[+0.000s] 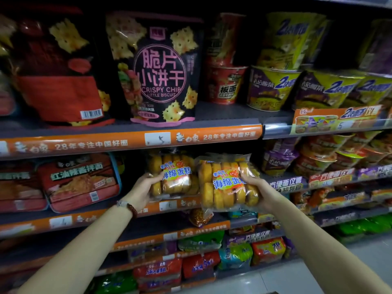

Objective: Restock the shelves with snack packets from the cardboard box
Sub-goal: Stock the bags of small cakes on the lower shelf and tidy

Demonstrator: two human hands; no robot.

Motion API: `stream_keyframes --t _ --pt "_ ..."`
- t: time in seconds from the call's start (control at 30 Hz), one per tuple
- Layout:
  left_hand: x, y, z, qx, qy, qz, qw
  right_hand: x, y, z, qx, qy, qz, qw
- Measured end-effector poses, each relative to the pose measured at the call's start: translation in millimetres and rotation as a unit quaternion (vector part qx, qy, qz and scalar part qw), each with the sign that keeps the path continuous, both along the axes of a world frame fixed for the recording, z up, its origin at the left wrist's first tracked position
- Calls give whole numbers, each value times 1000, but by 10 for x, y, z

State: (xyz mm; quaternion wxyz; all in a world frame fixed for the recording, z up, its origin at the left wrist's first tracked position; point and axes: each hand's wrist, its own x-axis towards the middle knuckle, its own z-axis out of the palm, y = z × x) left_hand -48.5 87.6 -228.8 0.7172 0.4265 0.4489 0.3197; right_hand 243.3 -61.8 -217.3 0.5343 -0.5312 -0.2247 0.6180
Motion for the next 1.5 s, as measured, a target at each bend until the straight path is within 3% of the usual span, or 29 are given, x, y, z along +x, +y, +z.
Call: stream_keyframes --t 0.27,0.43,0.5,0.57,0.63,0.7,0.83,0.9,1.0,1.07,1.23,1.33,1.43,1.5 --pt "30 387 -180 -22 13 -29 999 48 288 29 -26 -18 -50 998" --pt "52 463 -349 -57 55 -117 990 57 382 27 -12 -29 -57 998" --pt "29 501 -360 -15 109 -138 984 56 440 49 -2 -39 -47 998" --pt "-24 554 -368 122 247 -141 951 42 516 98 12 -34 -39 999" --pt "-74 530 -346 223 353 -78 905 23 608 154 15 -37 -37 999" --pt "-140 452 -321 258 364 -55 893 -16 690 203 21 -41 -27 999" --pt "-402 257 -339 298 363 -177 865 -107 866 226 29 -57 -3 998" --pt "-617 200 -433 339 404 -204 825 -191 955 212 27 -49 12 998" --pt "-879 112 -583 408 505 -216 730 -371 1088 150 6 -44 24 999" --pt "-977 55 -653 434 541 -206 690 -515 1176 99 -8 -45 35 998" --pt "-991 1 -736 447 544 -151 694 -792 1314 0 -27 -36 35 998" --pt "-937 -22 -780 458 543 -109 695 -801 1366 -44 10 -155 -13 988" --pt "-908 -36 -859 472 540 -67 694 -854 1262 -16 65 -314 -7 947" --pt "-918 -17 -908 481 534 -53 693 -870 1160 -18 102 -356 -8 929"
